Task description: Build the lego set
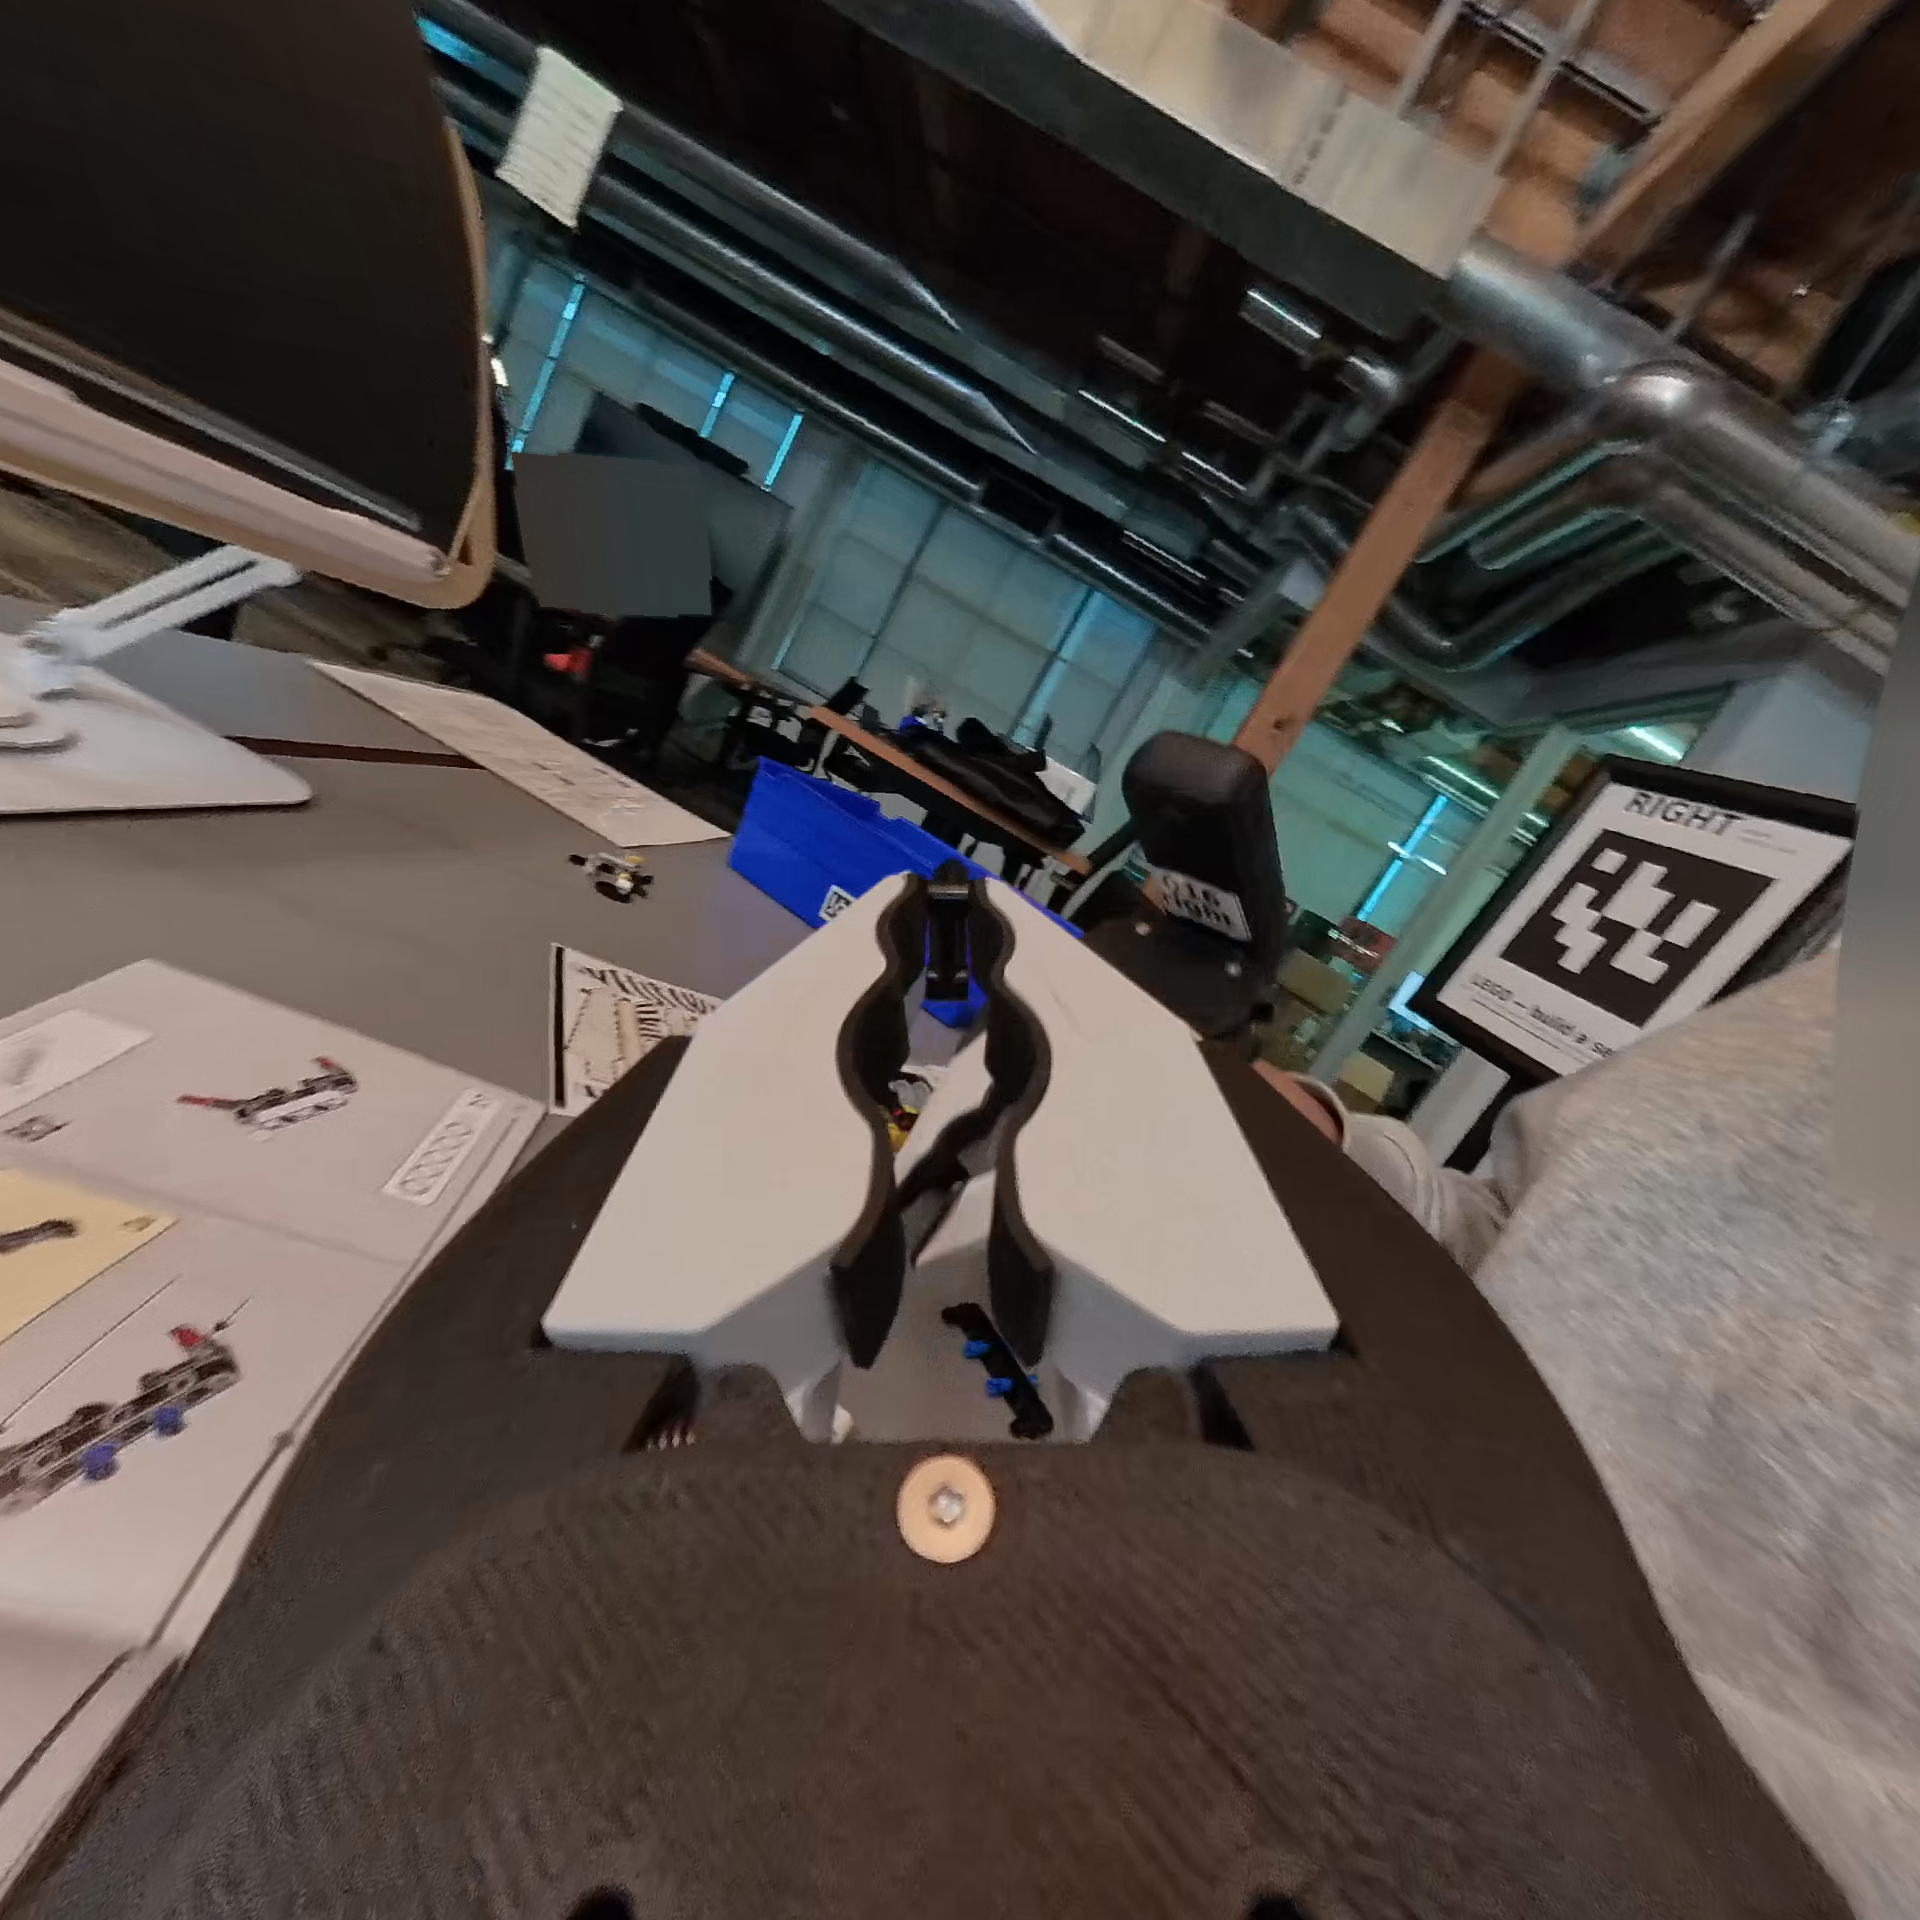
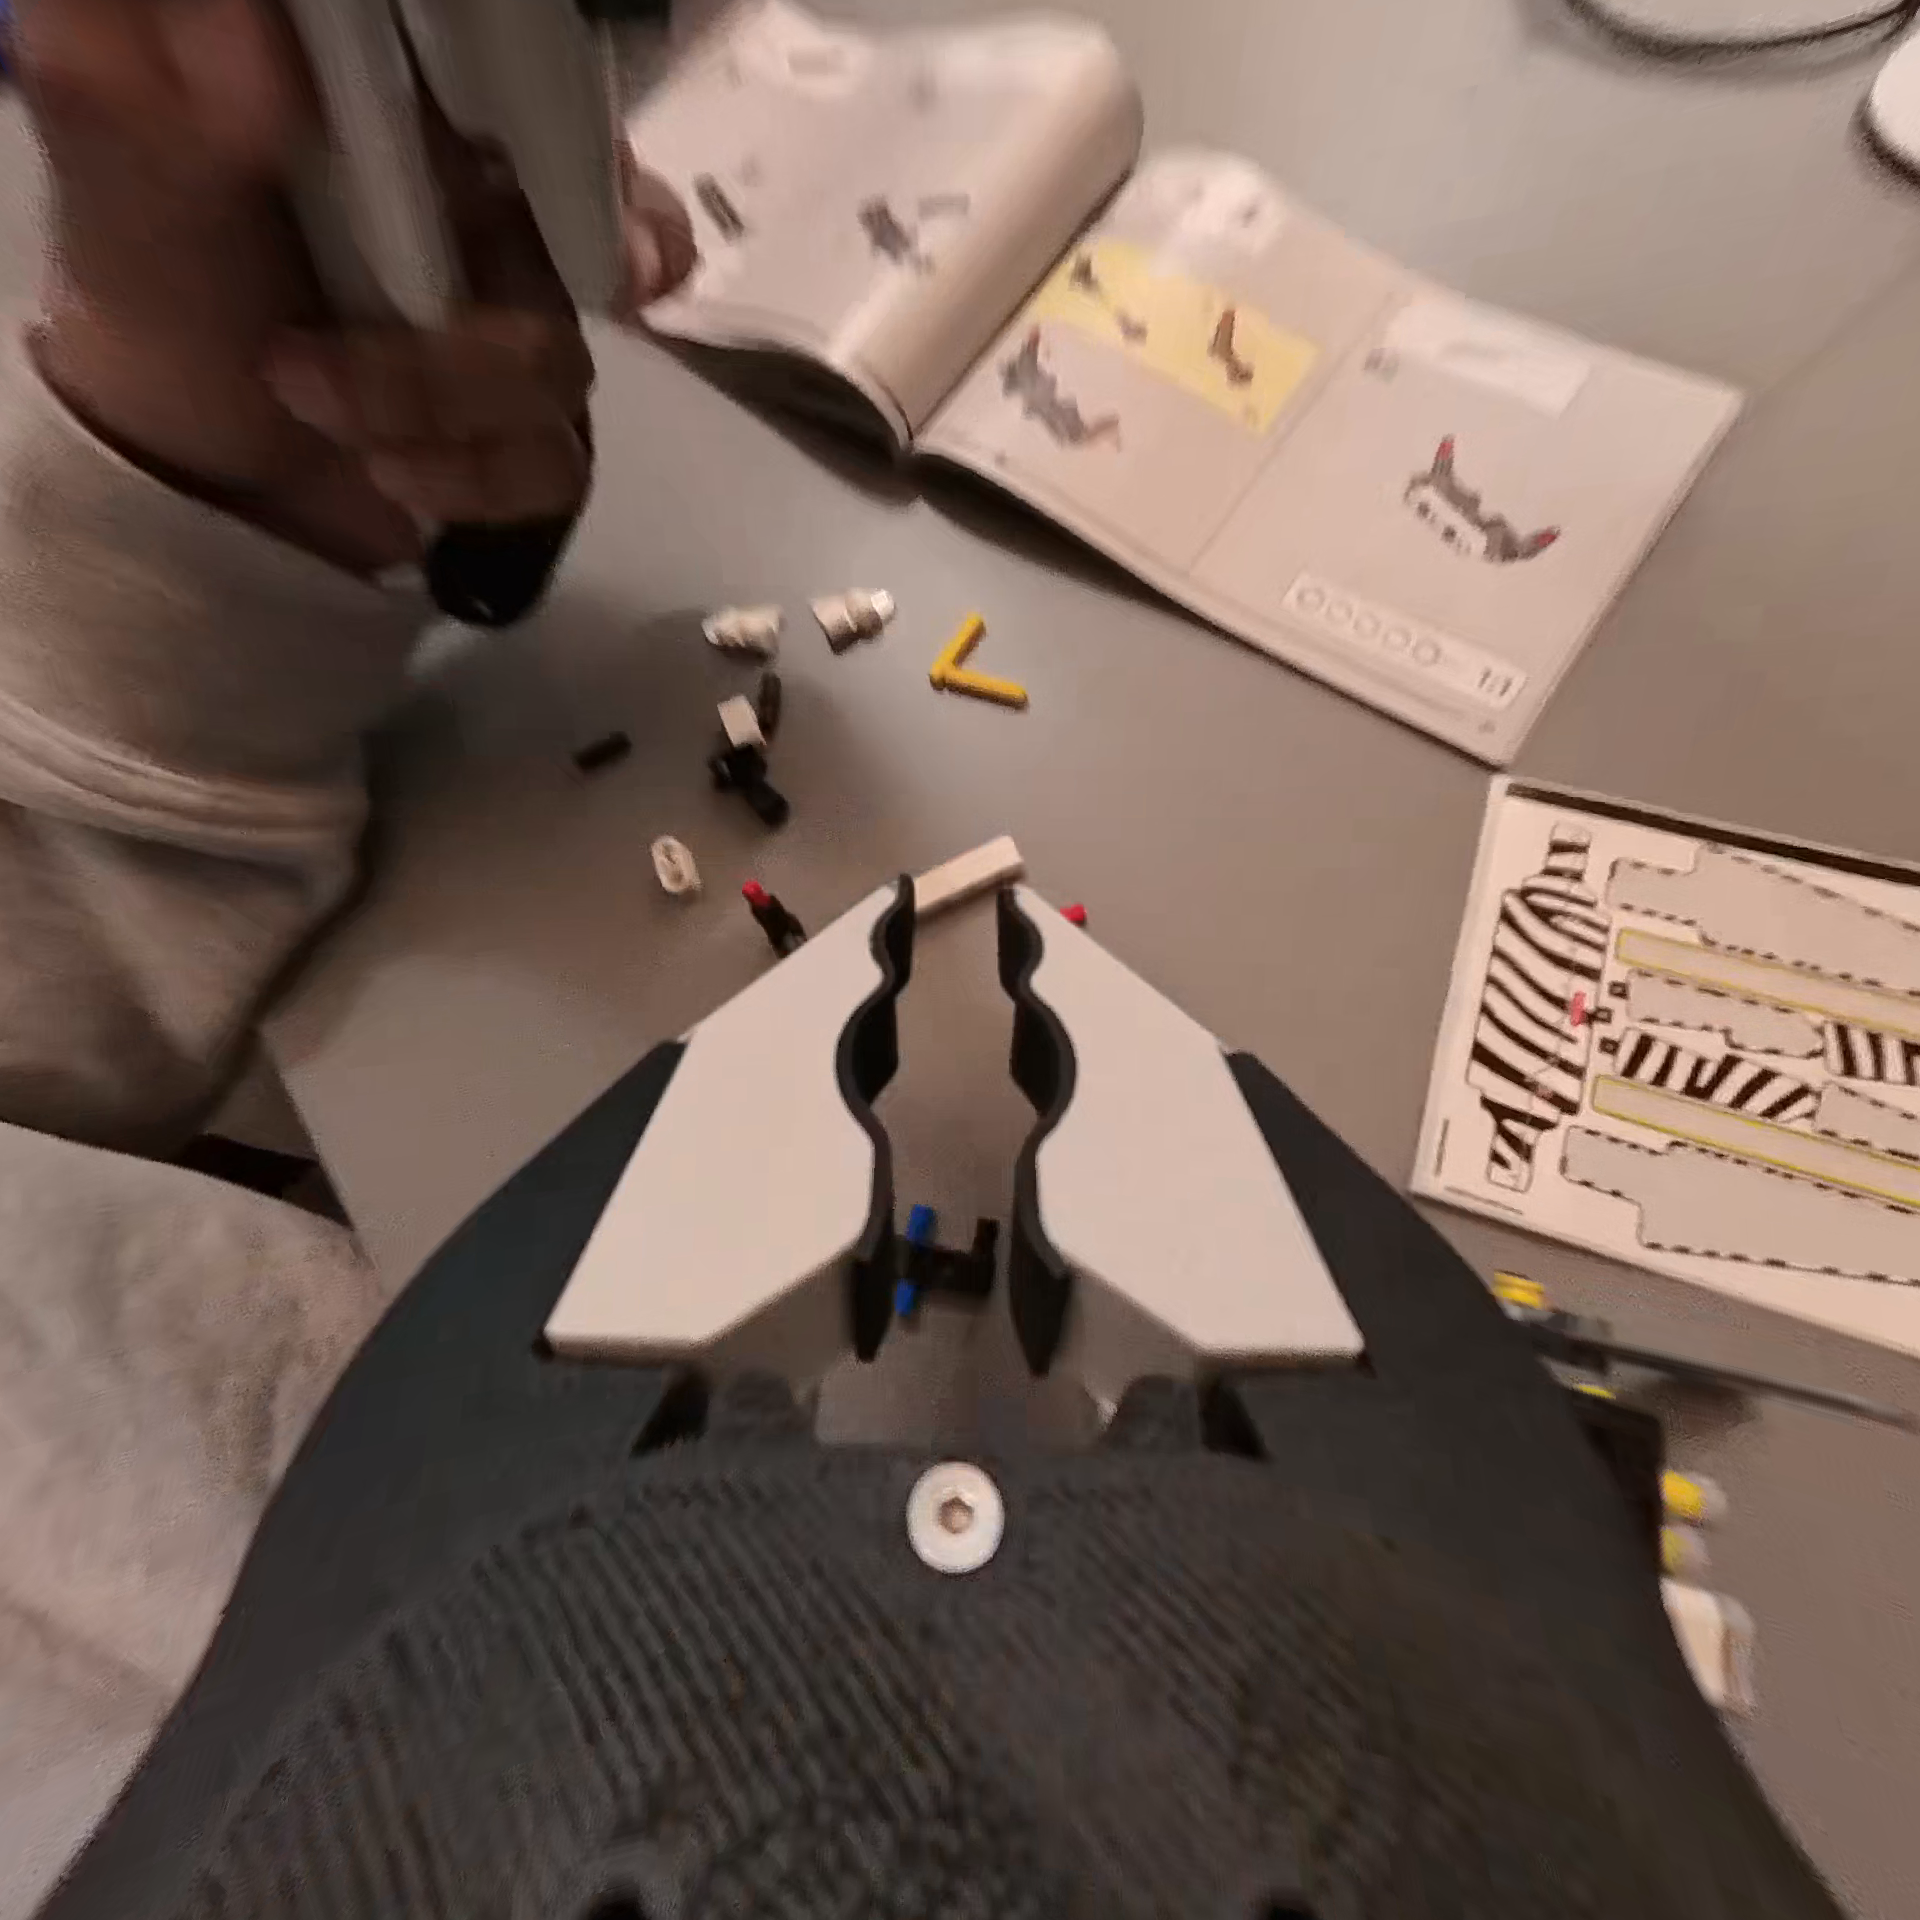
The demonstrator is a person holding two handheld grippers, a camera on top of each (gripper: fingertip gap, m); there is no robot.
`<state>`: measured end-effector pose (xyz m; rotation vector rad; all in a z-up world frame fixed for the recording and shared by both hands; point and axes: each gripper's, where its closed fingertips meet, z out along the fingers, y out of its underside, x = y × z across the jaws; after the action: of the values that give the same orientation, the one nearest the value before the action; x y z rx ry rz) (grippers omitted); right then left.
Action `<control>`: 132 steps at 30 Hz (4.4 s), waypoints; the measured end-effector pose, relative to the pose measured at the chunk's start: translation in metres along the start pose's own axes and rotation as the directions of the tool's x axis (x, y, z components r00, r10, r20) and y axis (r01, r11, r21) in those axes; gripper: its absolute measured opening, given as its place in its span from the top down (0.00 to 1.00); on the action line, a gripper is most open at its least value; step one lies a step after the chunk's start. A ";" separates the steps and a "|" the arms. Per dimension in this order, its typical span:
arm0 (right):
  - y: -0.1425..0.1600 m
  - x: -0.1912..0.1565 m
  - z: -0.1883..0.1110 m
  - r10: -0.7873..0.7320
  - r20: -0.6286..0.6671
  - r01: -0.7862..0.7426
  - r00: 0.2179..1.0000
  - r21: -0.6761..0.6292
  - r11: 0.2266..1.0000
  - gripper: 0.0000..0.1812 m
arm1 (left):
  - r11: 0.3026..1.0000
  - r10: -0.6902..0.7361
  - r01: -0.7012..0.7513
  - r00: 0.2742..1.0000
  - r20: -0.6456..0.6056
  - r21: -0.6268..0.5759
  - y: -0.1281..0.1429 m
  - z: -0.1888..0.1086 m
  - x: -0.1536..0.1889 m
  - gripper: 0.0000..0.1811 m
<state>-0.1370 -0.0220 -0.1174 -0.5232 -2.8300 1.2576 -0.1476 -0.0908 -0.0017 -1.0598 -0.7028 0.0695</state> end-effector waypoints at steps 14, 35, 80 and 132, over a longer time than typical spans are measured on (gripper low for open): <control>0.025 0.016 0.042 0.031 -0.058 -0.043 0.998 -0.212 0.976 0.90 | 0.996 -0.071 0.072 0.997 -0.023 0.059 -0.006 -0.004 -0.004 0.97; -0.016 0.029 0.010 -0.185 -0.171 0.173 0.968 -0.080 0.982 0.99 | 0.988 -0.151 0.154 0.982 -0.114 0.015 0.002 0.000 0.003 0.97; -0.063 -0.016 -0.042 -0.870 -0.328 0.832 0.367 -0.302 0.465 0.99 | 0.962 -0.112 0.038 0.958 -0.265 -0.272 0.055 0.025 0.040 0.97; -0.038 -0.028 -0.060 -0.806 -0.128 0.780 0.578 -0.203 0.591 1.00 | 0.923 -0.076 -0.032 0.962 -0.263 -0.384 0.077 0.027 0.043 0.98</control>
<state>-0.1144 -0.0108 -0.0452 0.5799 -2.4288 0.7613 -0.1078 -0.0144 -0.0355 -1.4069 -0.4845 -0.2426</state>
